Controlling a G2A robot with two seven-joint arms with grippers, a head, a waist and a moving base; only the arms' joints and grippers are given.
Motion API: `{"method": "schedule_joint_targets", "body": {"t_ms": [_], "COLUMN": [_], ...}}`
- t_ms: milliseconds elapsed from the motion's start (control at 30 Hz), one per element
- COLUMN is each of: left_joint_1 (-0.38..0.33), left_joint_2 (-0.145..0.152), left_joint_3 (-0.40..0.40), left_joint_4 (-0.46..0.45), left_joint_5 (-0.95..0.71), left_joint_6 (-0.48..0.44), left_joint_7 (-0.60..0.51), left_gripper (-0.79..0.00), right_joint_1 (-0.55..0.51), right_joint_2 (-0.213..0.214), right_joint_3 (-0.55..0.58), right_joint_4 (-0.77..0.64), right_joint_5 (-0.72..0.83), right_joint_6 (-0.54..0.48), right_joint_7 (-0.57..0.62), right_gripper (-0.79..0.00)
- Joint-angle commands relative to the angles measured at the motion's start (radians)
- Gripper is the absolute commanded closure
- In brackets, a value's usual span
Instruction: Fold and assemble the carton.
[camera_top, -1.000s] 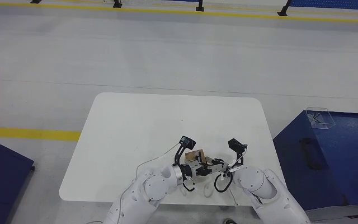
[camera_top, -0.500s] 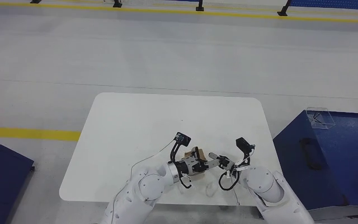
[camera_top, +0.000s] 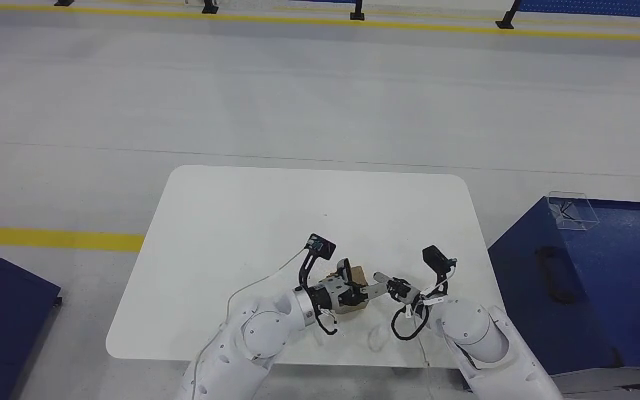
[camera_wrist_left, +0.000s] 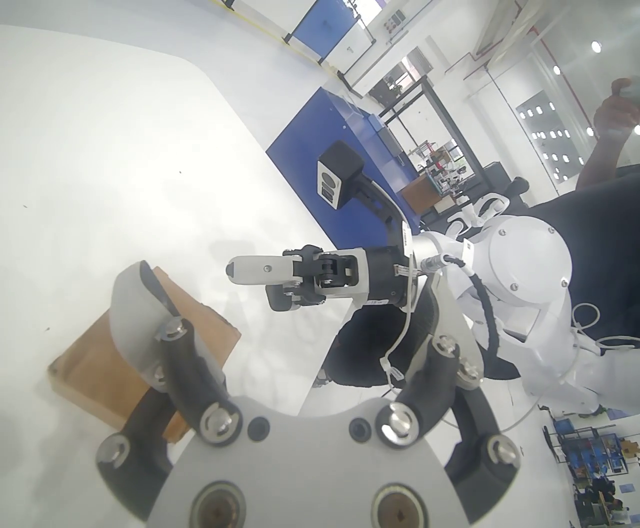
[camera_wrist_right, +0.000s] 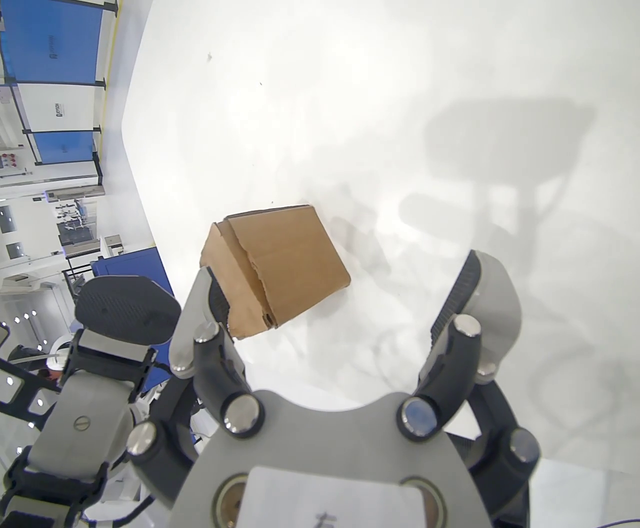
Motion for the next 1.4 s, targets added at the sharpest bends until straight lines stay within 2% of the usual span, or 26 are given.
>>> {"method": "schedule_joint_targets", "body": {"t_ms": [0, 100, 200, 300, 400, 467, 600, 767, 1000, 1133, 1367], "left_joint_1": [0.000, -0.001, 0.006, 0.014, 0.009, -0.013, -0.022, -0.022, -0.026, -0.026, -0.026], "left_joint_2": [0.000, 0.007, 0.027, 0.048, 0.063, 0.071, 0.079, 0.080, 0.083, 0.083, 0.083], "left_joint_3": [0.000, -0.005, -0.043, -0.088, -0.108, -0.120, -0.121, -0.115, -0.120, -0.120, -0.120], "left_joint_4": [0.000, -0.019, -0.042, -0.035, 0.026, 0.070, 0.072, 0.056, 0.053, 0.053, 0.053], "left_joint_5": [0.000, 0.054, 0.146, 0.175, 0.050, -0.023, -0.031, -0.002, 0.007, 0.007, 0.007], "left_joint_6": [0.000, -0.047, -0.181, -0.330, -0.526, -0.591, -0.606, -0.556, -0.512, -0.512, -0.512], "left_joint_7": [0.000, 0.002, -0.001, -0.024, -0.056, -0.080, -0.089, -0.050, -0.005, -0.005, -0.005], "left_gripper": [-0.785, -0.785, -0.785, -0.785, -0.785, -0.785, -0.785, -0.785, -0.785, -0.785, -0.785], "right_joint_1": [0.000, -0.009, -0.011, 0.000, 0.028, 0.047, 0.083, 0.149, 0.197, 0.191, 0.119], "right_joint_2": [0.000, 0.000, -0.003, -0.003, -0.003, -0.003, -0.010, -0.024, -0.037, -0.039, -0.038], "right_joint_3": [0.000, 0.007, 0.017, -0.005, -0.033, -0.049, -0.103, -0.186, -0.249, -0.241, -0.153], "right_joint_4": [0.000, -0.009, -0.020, -0.030, -0.013, -0.007, 0.010, 0.066, 0.134, 0.135, 0.041], "right_joint_5": [0.000, 0.001, -0.013, -0.048, -0.071, -0.105, -0.205, -0.287, -0.330, -0.315, -0.212], "right_joint_6": [0.000, -0.031, -0.019, -0.055, -0.106, -0.119, -0.077, -0.022, 0.002, -0.008, -0.043], "right_joint_7": [0.000, -0.018, -0.087, -0.080, -0.022, -0.020, -0.053, -0.038, 0.032, 0.049, -0.027], "right_gripper": [-0.785, -0.785, -0.785, -0.785, -0.785, -0.785, -0.785, -0.785, -0.785, -0.785, -0.785]}}
